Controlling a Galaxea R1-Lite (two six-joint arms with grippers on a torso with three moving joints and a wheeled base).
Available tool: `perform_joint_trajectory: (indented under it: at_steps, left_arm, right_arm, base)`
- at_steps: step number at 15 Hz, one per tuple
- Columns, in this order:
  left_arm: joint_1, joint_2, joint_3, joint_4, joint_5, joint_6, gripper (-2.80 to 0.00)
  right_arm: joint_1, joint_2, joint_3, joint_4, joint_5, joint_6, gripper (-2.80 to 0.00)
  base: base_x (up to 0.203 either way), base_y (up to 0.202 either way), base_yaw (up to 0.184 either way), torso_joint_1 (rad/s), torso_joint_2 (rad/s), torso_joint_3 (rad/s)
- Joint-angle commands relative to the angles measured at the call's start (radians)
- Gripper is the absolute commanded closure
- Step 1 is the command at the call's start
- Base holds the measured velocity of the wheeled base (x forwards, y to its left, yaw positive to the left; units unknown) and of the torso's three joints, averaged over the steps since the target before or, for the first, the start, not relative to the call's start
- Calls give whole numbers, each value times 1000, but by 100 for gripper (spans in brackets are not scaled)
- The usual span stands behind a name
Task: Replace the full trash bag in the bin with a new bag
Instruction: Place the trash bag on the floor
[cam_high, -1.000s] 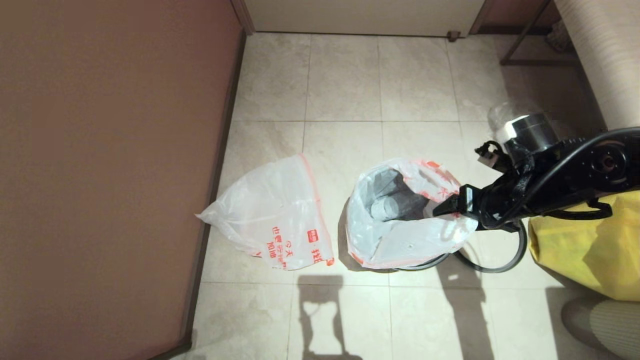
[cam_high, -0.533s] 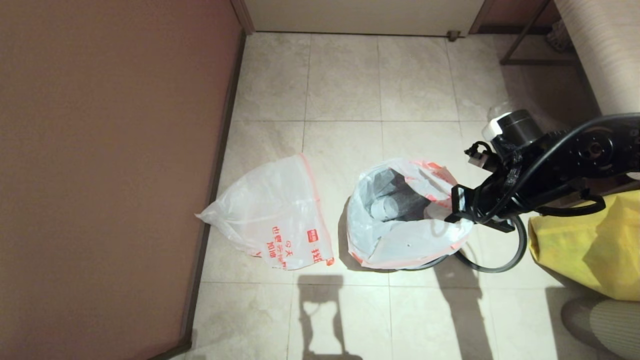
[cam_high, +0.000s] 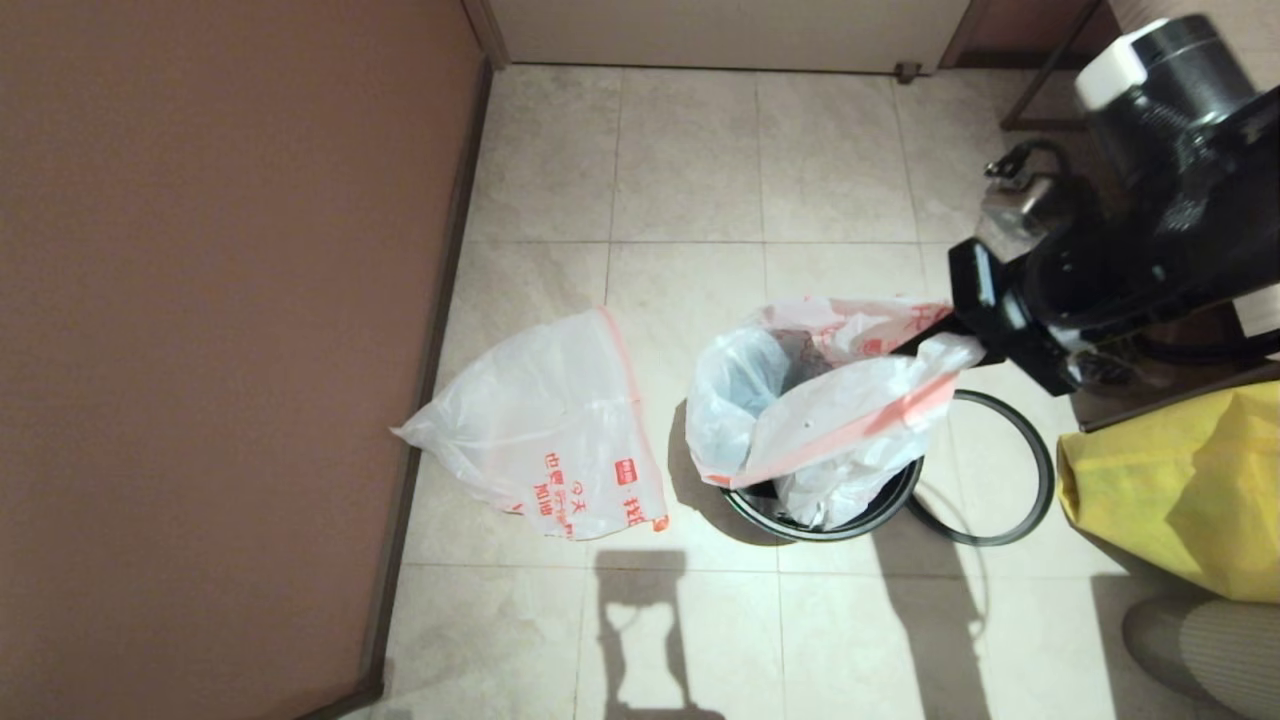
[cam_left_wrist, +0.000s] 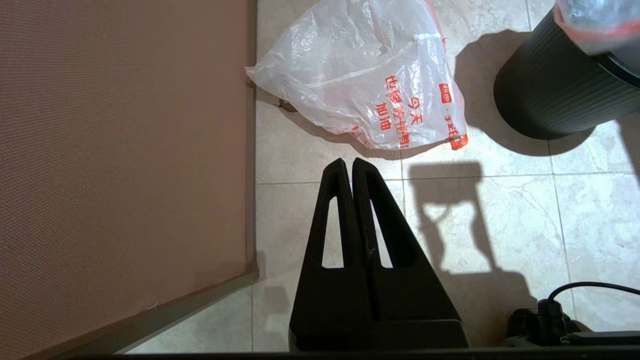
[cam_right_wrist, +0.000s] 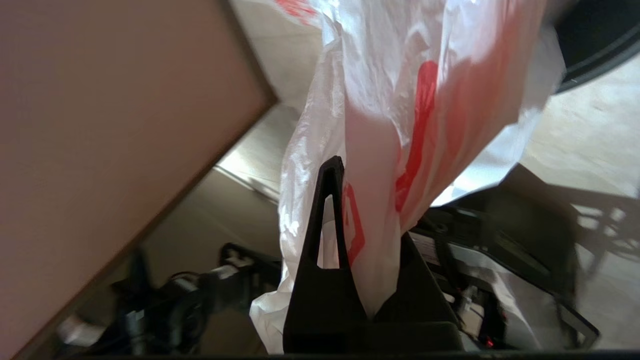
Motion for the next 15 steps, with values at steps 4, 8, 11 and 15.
perform_joint_trajectory:
  at_steps: [4,8,11,15]
  left_arm:
    - [0,1,0,-1,0,0,0]
    - [0,1,0,0,0,0,0]
    - [0,1,0,0,0,0,0]
    - [0,1,0,-1,0,0,0]
  right_arm:
    - [-1,-187,-131,-23,39,15,0]
    - [-31,-321,-133,-274,39,14,0]
    - [-143,-357,-133,-406,35,2,0]
    - [-478,-272,-133,-477,34,-27,0]
  base:
    - [0,0,0,0,0,0]
    - [0,0,0,0,0,0]
    - [0,0,0,0,0,0]
    - [0,0,0,0,0,0]
